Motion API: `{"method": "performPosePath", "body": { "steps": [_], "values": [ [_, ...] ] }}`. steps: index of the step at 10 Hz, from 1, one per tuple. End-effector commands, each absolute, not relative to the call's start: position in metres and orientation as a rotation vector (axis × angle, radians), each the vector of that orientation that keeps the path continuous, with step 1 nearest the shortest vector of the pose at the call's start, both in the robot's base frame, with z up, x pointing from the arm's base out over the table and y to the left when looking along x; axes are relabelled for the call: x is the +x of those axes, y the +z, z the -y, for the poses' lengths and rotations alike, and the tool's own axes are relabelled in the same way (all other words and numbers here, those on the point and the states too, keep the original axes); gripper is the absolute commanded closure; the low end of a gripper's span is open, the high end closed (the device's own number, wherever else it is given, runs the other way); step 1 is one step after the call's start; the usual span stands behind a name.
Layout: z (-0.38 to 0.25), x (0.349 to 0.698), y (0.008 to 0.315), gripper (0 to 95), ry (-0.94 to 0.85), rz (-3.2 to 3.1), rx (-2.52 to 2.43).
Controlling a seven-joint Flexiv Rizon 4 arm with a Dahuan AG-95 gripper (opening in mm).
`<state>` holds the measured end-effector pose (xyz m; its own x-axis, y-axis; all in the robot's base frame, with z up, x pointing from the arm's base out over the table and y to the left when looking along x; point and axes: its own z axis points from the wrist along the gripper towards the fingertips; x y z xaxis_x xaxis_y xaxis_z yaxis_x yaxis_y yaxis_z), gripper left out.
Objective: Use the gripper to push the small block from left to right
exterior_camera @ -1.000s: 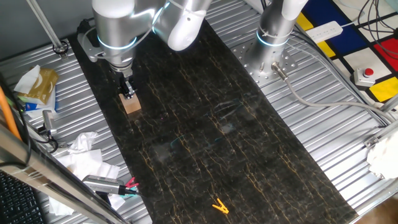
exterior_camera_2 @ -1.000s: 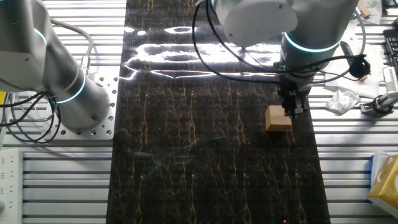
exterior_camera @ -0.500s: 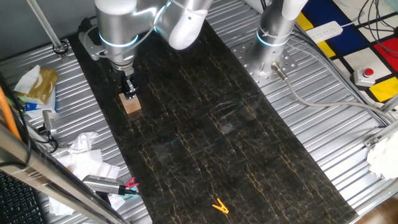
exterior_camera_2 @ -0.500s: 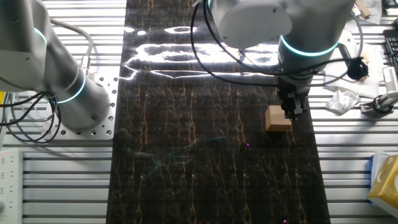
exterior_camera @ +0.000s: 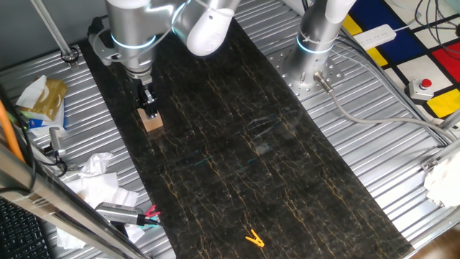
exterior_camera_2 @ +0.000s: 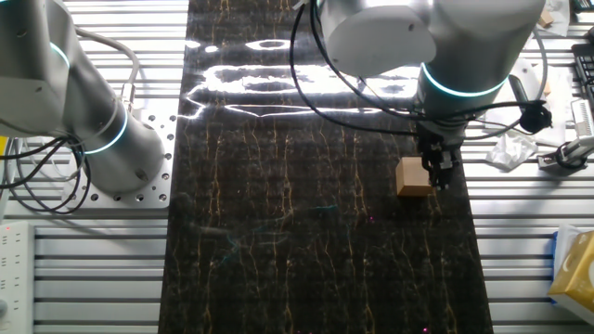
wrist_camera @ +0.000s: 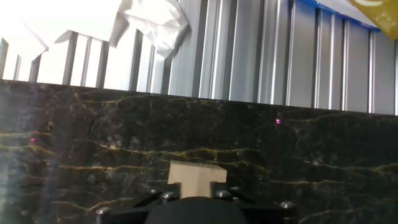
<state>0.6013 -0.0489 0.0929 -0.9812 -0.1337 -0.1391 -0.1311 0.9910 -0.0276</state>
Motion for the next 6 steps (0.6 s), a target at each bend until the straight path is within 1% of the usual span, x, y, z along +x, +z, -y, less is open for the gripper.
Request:
{"method": "performPosePath", "body": {
  "steps": [1, 6],
  "values": [
    [0.0486, 0.6007, 0.0933, 0.0, -0.02, -2.987, -0.207],
    [0.0486, 0.6007, 0.0933, 0.0, -0.01, -2.975, -0.231]
  ]
}}
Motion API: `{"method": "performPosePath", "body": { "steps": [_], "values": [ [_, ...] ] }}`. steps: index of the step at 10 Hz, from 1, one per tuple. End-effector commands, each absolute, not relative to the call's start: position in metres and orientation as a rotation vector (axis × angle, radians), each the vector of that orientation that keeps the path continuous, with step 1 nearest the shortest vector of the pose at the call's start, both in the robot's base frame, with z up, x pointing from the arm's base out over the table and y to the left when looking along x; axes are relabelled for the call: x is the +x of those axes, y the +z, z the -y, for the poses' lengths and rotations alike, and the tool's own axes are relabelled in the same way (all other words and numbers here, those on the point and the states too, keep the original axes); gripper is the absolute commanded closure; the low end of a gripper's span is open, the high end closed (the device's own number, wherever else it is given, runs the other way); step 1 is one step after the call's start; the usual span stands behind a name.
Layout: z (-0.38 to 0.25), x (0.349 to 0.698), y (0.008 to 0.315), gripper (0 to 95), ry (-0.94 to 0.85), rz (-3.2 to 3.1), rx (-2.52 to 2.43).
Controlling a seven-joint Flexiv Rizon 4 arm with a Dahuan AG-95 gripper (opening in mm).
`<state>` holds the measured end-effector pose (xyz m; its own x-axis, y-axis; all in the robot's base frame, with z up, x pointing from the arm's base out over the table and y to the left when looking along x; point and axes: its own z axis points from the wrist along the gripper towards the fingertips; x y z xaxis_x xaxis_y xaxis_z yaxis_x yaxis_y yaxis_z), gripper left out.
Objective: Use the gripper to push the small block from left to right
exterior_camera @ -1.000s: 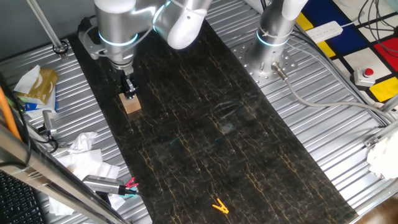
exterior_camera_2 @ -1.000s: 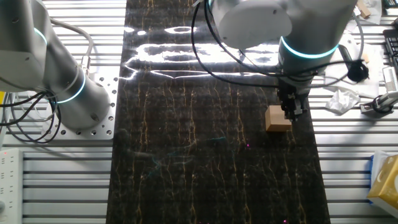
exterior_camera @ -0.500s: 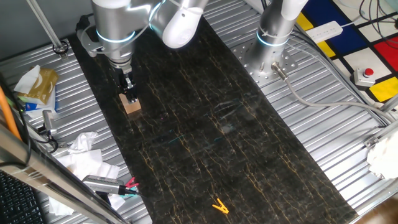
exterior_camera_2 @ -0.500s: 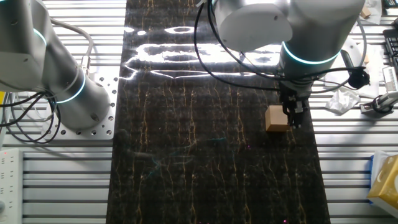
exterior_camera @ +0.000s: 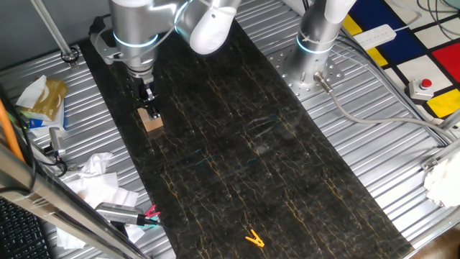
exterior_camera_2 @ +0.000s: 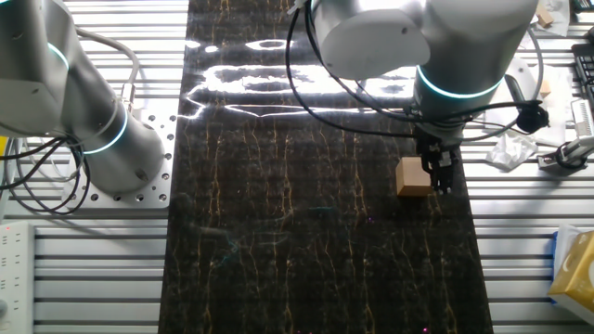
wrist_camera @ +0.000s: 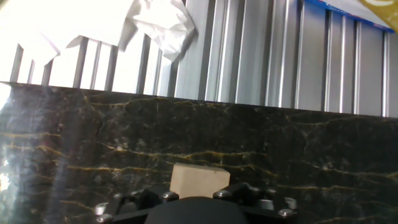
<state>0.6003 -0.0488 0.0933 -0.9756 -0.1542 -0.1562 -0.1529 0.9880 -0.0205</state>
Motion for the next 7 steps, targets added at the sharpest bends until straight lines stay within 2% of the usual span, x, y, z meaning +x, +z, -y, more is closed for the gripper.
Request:
{"method": "performPosePath", "body": {
  "steps": [1, 7],
  "values": [
    [0.0486, 0.6007, 0.0933, 0.0, -0.006, -2.975, -0.231],
    [0.0486, 0.6007, 0.0933, 0.0, 0.005, -3.018, -0.211]
  ]
}}
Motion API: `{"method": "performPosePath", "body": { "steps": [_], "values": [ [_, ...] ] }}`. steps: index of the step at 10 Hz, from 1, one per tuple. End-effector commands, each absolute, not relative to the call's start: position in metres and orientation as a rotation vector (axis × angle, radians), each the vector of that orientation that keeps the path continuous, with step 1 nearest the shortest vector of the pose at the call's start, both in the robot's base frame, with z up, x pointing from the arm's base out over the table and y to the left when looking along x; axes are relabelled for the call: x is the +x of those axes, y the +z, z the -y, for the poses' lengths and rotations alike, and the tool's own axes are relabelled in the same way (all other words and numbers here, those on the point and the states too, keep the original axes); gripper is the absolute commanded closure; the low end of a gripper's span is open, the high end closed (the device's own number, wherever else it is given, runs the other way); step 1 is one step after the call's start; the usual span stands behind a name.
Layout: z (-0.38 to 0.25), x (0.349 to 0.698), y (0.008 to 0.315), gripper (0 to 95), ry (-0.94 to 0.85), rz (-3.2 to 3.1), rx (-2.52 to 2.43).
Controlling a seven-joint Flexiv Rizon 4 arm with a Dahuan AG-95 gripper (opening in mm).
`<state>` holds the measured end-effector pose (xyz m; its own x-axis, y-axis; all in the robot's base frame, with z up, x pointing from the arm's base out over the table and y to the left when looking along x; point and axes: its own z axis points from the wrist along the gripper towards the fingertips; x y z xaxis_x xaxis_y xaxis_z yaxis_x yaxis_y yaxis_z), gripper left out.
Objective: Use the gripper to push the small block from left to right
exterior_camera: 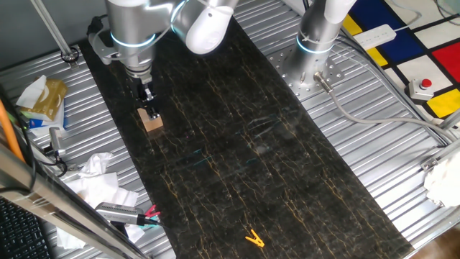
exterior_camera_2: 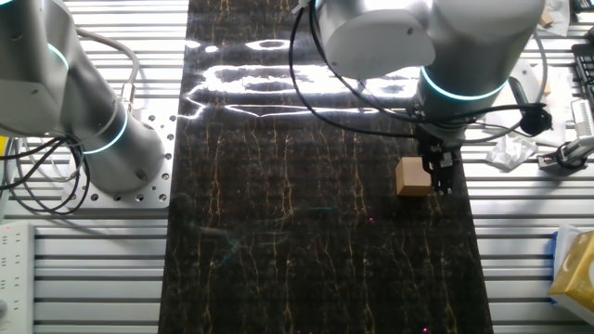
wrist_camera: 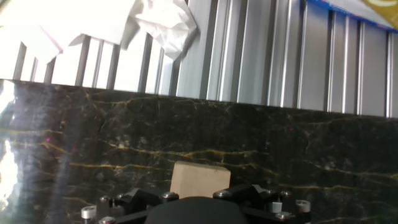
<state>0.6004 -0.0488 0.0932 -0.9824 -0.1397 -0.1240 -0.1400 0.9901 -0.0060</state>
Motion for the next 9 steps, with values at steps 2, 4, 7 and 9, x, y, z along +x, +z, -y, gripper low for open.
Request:
{"method": "performPosePath", "body": {
  "steps": [2, 4, 7, 9],
  "values": [
    [0.0486, 0.6007, 0.0933, 0.0, 0.009, -3.02, -0.22],
    [0.0486, 0.6007, 0.0933, 0.0, 0.012, -3.019, -0.224],
    [0.0486, 0.6007, 0.0933, 0.0, 0.014, -3.017, -0.223],
    [0.0486, 0.6007, 0.0933, 0.0, 0.014, -3.016, -0.223]
  ]
}}
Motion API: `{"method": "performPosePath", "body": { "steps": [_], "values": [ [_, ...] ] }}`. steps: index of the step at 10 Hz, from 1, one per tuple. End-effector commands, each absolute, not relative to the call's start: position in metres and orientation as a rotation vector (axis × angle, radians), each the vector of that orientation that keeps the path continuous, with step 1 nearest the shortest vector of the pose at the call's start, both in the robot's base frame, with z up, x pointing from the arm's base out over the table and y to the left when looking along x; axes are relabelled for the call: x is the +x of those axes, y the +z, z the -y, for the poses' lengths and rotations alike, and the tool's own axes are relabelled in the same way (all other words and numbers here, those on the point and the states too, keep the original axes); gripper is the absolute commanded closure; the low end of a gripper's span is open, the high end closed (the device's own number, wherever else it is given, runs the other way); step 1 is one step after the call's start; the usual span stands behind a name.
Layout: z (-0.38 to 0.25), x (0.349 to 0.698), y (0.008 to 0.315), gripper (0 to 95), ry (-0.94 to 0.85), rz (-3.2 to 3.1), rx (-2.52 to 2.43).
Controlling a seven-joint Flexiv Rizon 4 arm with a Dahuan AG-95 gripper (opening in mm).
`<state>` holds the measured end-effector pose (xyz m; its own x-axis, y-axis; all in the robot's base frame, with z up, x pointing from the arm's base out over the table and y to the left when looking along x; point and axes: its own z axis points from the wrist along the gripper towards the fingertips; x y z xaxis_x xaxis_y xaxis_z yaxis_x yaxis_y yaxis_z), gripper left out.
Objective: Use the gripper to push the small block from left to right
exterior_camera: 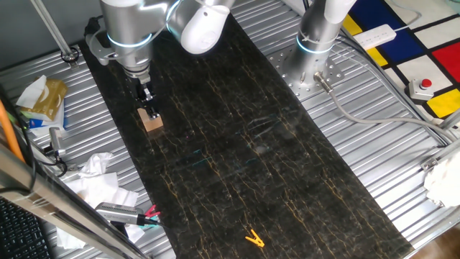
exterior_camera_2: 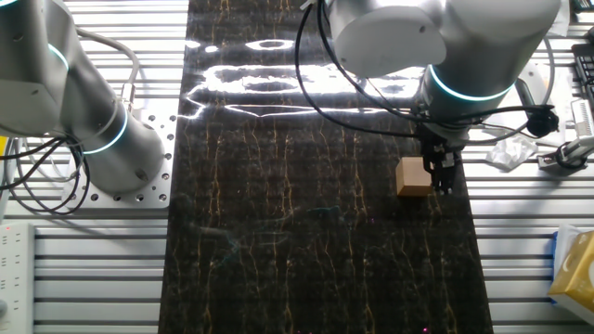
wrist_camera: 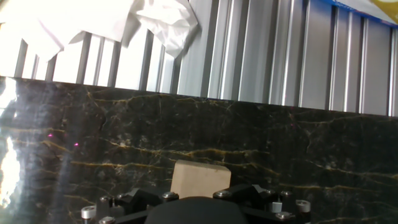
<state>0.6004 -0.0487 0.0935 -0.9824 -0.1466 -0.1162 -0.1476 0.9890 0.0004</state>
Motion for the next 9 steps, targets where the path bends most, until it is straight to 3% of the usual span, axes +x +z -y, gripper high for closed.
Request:
{"method": "performPosePath", "body": {
  "steps": [1, 9],
  "values": [
    [0.0486, 0.6007, 0.0933, 0.0, 0.014, -3.016, -0.222],
    [0.0486, 0.6003, 0.0937, 0.0, -0.01, -3.016, -0.21]
  ]
}}
